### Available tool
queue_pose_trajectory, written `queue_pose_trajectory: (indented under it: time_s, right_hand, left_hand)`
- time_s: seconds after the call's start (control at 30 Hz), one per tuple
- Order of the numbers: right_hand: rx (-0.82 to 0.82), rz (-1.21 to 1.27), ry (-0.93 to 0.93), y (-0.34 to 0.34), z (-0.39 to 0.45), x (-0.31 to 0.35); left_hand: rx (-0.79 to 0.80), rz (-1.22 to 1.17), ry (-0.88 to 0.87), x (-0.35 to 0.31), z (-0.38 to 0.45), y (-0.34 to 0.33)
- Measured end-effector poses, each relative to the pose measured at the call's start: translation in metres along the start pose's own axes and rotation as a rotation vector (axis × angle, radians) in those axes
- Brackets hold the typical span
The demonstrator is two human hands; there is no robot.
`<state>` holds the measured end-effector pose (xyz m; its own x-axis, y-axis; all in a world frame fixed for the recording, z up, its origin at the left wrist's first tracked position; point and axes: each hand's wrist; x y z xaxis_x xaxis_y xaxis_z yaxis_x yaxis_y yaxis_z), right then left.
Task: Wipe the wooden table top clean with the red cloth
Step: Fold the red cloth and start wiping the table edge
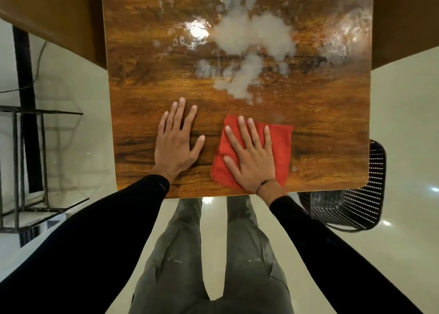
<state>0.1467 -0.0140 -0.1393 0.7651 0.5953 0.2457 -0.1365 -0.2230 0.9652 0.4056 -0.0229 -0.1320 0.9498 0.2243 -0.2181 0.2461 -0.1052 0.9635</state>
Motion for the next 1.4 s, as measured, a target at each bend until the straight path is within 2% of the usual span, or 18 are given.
queue_pose_trajectory:
  time_s: [0.13,0.27,0.5,0.83,1.17,1.27,1.4]
  right_hand:
    - [0.09,0.007,0.136,-0.007,-0.044,-0.011]
    - [0.1,-0.014,0.176,-0.002,-0.026,-0.024]
    - [0.008,-0.062,0.076,0.02,0.052,-0.073]
    - [0.073,-0.004,0.136,-0.001,-0.039,-0.042]
    - [0.02,-0.026,0.14,0.012,0.015,-0.073]
    - [-0.002,-0.061,0.09,0.011,0.009,-0.069]
    - [-0.03,-0.067,-0.06,0.009,0.0,-0.064]
  left_hand:
    - [0.005,0.012,0.012,0.0,0.001,-0.003]
    - [0.004,0.023,0.002,0.001,0.0,-0.007]
    - [0.012,0.012,0.013,0.001,0.0,-0.005]
    - [0.016,0.029,0.023,-0.002,0.001,0.0]
    - [0.02,0.028,0.009,-0.008,-0.001,0.003]
    - [0.007,0.03,0.005,-0.029,-0.005,0.007]
    - [0.049,-0.034,-0.074,-0.094,-0.005,-0.006]
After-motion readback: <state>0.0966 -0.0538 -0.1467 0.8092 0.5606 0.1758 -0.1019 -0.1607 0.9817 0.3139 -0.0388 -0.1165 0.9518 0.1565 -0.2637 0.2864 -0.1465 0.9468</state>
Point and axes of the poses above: each hand's wrist, its own z-axis towards the middle knuckle, its own y-axis out of the back of the hand, x = y × z, and after that the axes turned 13 degrees about y, right-handed
